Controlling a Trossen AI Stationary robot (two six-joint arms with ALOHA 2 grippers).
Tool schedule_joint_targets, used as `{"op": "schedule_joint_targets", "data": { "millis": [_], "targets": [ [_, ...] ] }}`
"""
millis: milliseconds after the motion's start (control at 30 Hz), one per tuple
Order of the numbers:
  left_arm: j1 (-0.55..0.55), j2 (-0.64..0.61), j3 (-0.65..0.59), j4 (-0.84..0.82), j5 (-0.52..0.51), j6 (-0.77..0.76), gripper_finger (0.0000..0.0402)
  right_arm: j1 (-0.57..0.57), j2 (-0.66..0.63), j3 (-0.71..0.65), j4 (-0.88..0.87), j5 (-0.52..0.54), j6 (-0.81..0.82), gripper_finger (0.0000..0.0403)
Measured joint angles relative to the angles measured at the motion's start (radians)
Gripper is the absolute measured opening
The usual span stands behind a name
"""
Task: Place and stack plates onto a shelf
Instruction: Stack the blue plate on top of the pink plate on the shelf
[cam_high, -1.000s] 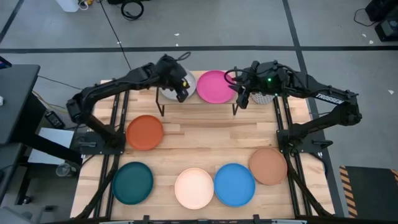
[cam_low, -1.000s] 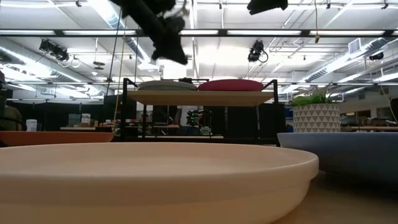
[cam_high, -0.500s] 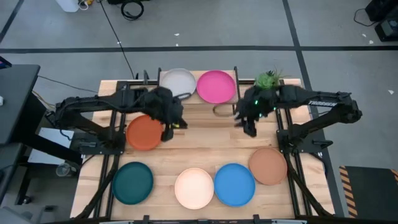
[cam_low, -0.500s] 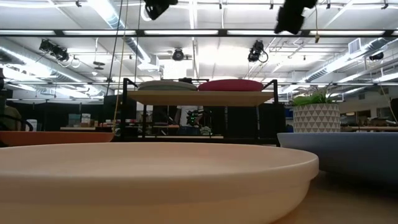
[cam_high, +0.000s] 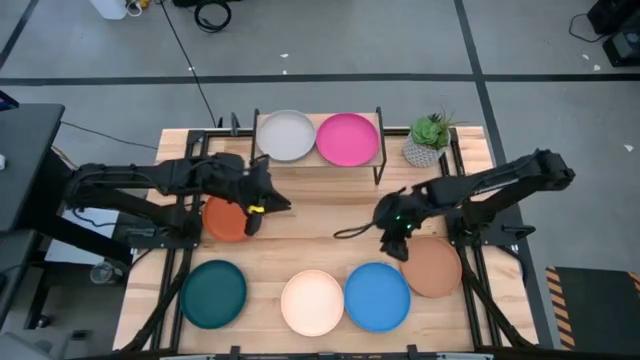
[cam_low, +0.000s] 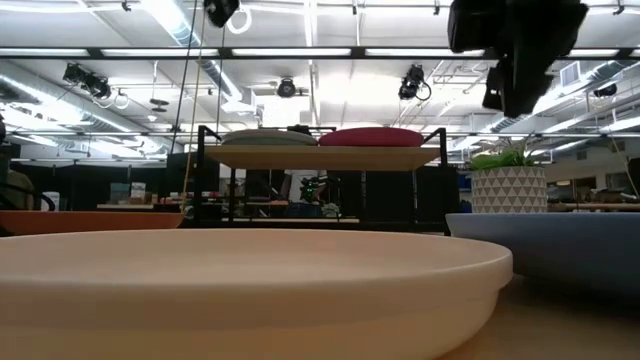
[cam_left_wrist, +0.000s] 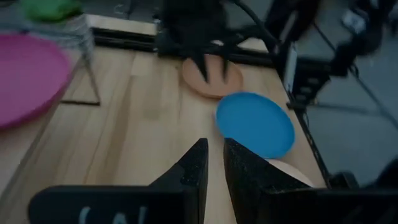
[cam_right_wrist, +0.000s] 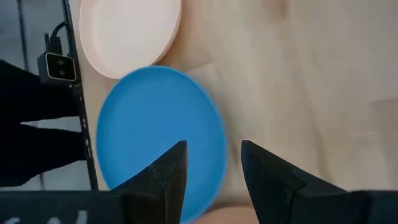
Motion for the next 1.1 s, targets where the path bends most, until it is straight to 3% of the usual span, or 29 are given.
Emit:
{"op": "schedule_joint_targets", "data": {
  "millis": [300,467,667,900,1100],
  "targets": [
    [0.011,-0.199,-0.193,0.116,-0.123,-0.136,0.0056,0.044,0.194,-0.008,0.062,-0.031,0.002,0.0177],
    [0.012,-0.241,-0.218,0.107,-0.152,-0.182,0.0056,0.041,0.276,-0.008,0.107,-0.112,-0.015,0.021],
    [0.012,-0.244,-0.219,0.085,-0.152,-0.186,0.0056,0.064,0.351,-0.008,0.112,-0.057,-0.073,0.0229],
    [0.012,-0.242,-0.219,0.064,-0.151,-0.185,0.0056,0.094,0.416,-0.008,0.123,-0.011,-0.103,0.02],
    [0.012,-0.242,-0.219,0.059,-0.151,-0.184,0.0056,0.101,0.42,-0.008,0.132,-0.009,-0.103,0.0131]
  ]
}}
